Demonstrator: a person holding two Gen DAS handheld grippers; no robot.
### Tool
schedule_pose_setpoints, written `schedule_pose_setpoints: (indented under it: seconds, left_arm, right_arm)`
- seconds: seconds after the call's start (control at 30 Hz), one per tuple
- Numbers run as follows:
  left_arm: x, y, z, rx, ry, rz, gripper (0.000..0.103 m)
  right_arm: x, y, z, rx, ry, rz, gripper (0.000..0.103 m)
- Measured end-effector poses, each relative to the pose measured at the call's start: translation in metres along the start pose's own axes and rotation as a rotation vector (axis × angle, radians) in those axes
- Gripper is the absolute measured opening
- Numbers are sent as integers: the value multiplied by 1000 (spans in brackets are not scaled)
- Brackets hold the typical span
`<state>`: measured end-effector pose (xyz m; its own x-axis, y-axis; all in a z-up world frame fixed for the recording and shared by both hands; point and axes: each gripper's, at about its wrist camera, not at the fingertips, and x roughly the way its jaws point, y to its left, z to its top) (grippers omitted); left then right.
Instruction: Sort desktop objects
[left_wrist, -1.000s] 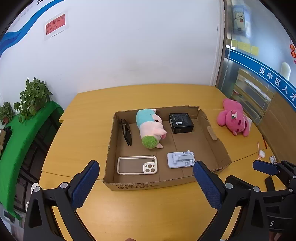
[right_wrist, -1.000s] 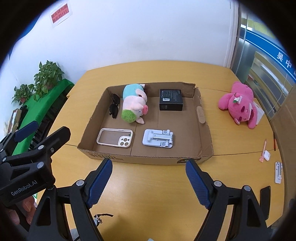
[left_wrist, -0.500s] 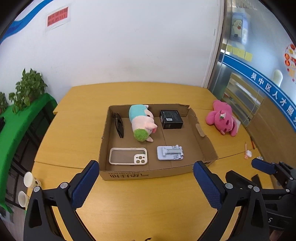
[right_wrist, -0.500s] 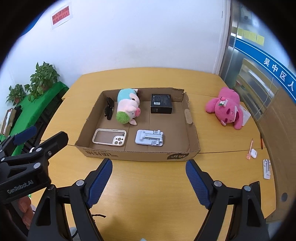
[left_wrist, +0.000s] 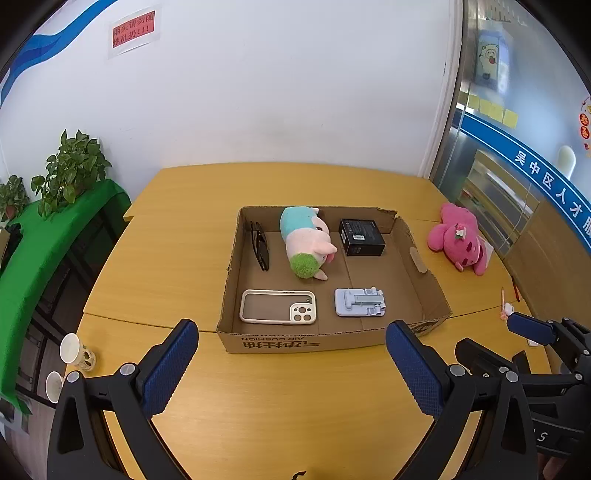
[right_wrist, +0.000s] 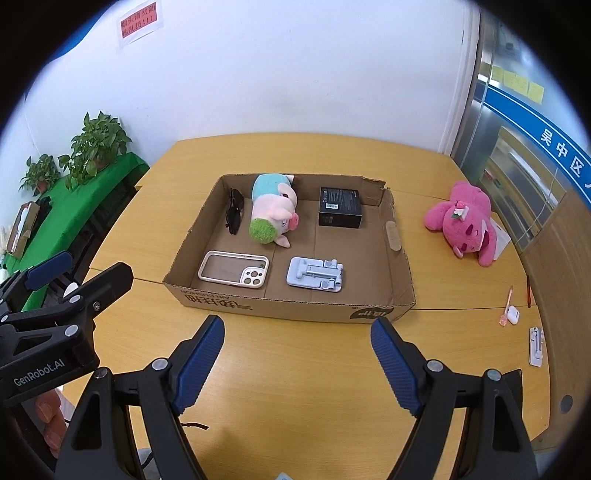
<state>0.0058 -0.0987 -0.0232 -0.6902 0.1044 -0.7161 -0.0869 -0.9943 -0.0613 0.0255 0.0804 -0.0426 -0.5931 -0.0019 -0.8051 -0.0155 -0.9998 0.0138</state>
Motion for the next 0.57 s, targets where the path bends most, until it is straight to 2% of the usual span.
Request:
schedule_pose_setpoints:
  seconds: [0.33,0.47,0.57]
  left_arm:
    - [9,-5,2,25,17,1,103]
    - [6,-12,-1,57,-2,97,103]
    - [6,-12,-1,58,5,70,103]
  right_arm:
    - [5,-4,-1,11,16,-9,82]
    - [6,-8,-4,20,25,-11,82]
    - [8,-10,-4,24,31,-8,82]
